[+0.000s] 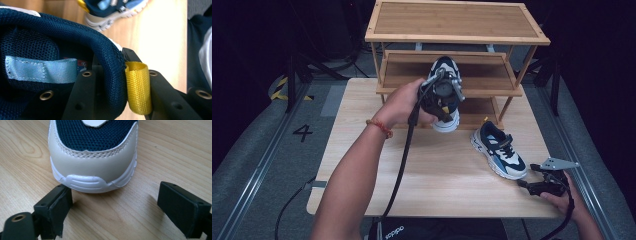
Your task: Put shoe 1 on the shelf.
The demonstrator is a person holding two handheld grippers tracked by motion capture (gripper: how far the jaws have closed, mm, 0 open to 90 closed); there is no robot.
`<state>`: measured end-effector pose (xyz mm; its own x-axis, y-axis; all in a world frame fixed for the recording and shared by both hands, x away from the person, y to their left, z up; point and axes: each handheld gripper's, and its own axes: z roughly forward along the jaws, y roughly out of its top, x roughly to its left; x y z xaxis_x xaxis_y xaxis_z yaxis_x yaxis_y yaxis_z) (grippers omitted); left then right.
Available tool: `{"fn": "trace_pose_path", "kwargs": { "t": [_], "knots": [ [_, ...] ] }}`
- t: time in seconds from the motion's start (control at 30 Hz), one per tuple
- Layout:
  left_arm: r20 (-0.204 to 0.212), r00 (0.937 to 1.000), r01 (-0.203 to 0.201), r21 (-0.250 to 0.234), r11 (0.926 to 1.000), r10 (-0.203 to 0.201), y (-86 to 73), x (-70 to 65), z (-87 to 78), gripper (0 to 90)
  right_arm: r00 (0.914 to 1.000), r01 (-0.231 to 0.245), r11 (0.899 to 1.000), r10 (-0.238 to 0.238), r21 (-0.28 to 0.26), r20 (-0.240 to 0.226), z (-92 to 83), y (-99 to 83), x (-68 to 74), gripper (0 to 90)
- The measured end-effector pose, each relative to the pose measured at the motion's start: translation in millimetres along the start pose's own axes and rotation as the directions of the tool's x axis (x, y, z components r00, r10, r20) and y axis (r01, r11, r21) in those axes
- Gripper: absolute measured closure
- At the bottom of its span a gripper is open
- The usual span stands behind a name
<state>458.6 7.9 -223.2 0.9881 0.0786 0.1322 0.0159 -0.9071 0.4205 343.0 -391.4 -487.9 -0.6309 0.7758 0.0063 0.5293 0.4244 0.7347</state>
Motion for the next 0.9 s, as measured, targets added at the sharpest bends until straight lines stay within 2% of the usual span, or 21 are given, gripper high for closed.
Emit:
{"fn": "trace_pose_path", "kwargs": {
  "t": [0.17, 0.27, 0.33, 0.43, 0.6, 0.7, 0.77, 0.9],
  "knots": [
    [-0.009, 0.9998, 0.019, 0.012, 0.9998, -0.019, 7.4, 32.4, 1.3, 73.5, 1.0000, -0.004, 1.000, 0.004, 0.001, -0.003, -0.2, -0.1, 0.1, 13.2],
    [-0.015, 0.9994, 0.030, 0.005, 0.9995, -0.030, 8.8, 46.2, 3.6, 73.0, 1.0000, -0.001, 1.000, 0.001, 0.001, -0.001, -0.1, -0.1, 0.1, 13.2],
    [-0.028, 0.9992, 0.029, 0.018, 0.9994, -0.028, 9.9, 55.6, 5.8, 72.8, 1.0000, -0.001, 1.000, 0.001, 0.000, 0.001, -0.3, -0.2, 0.3, 13.4],
    [-0.040, 0.9984, 0.041, 0.022, 0.9989, -0.041, 11.3, 65.3, 6.0, 72.2, 1.0000, -0.002, 1.000, 0.002, 0.000, 0.001, -0.3, -0.2, 0.3, 13.4],
    [-0.082, 0.9949, 0.062, 0.030, 0.9977, -0.059, 9.9, 81.3, 11.1, 69.2, 1.0000, -0.003, 1.000, 0.003, 0.000, 0.001, -0.5, -0.3, 0.6, 13.6],
    [-0.096, 0.9934, 0.063, 0.000, 0.9980, -0.063, 8.4, 85.8, 10.8, 66.2, 1.0000, 0.000, 1.000, 0.000, 0.000, 0.004, -0.7, -0.6, 0.8, 13.8],
    [-0.102, 0.9930, 0.059, -0.001, 0.9983, -0.058, 7.8, 87.3, 9.7, 63.0, 1.0000, 0.000, 1.000, 0.000, 0.000, 0.004, -0.7, -0.6, 0.7, 13.9],
    [-0.122, 0.9887, 0.079, -0.057, 0.9952, -0.086, 1.8, 89.0, 10.0, 60.4, 1.0000, 0.000, 1.000, 0.000, 0.000, 0.003, -0.7, -0.6, 0.7, 13.9]
  ]
}}
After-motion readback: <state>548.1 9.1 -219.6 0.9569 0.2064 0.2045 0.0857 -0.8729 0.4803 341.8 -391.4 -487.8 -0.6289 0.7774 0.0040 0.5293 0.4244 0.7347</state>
